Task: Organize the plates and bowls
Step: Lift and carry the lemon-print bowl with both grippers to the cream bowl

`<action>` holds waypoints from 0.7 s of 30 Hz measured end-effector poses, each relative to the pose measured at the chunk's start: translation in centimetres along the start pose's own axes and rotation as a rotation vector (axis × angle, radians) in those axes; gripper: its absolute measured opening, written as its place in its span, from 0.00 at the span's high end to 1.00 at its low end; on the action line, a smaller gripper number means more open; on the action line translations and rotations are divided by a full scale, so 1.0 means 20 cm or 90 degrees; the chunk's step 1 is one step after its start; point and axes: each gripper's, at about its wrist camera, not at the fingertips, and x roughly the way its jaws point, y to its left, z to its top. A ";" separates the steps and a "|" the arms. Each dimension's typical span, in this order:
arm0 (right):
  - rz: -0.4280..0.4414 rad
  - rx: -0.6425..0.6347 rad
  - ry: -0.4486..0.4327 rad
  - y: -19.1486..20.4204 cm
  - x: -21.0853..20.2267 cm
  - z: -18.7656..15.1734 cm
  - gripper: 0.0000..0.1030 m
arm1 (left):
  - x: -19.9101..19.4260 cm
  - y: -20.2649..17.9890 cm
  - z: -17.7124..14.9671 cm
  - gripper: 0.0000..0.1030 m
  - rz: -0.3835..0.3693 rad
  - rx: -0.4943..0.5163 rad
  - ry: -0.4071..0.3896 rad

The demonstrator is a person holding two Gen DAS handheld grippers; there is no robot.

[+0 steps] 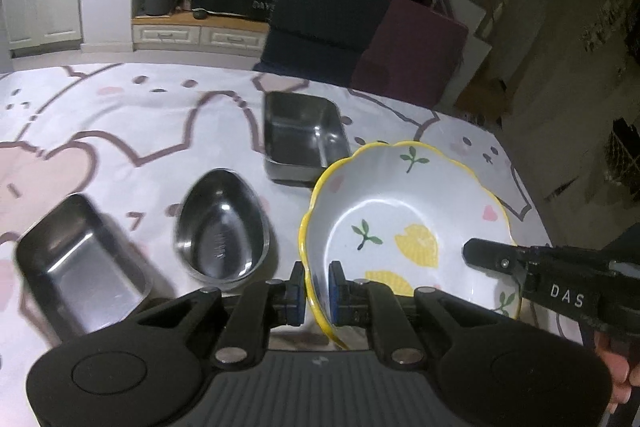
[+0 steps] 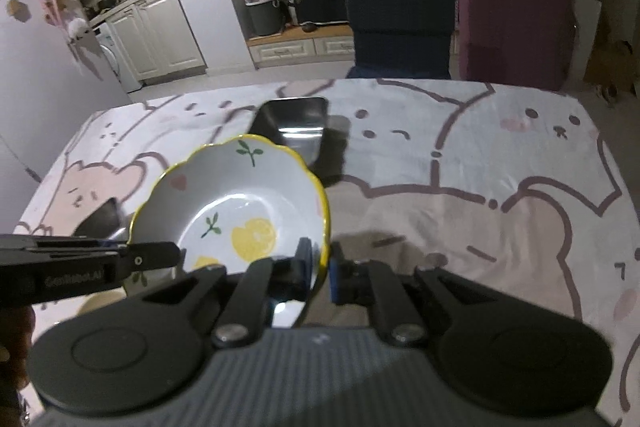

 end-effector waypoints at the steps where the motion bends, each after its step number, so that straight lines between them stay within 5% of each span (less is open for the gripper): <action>1: 0.002 -0.003 -0.002 0.03 -0.02 -0.01 0.90 | -0.03 0.02 -0.01 0.89 0.003 -0.004 -0.005; 10: 0.029 -0.015 0.000 0.31 -0.12 -0.12 0.90 | -0.28 0.18 -0.20 0.89 0.026 -0.022 -0.013; 21: 0.031 -0.101 0.063 0.56 -0.05 -0.30 0.90 | -0.30 0.37 -0.48 0.88 0.019 -0.033 0.048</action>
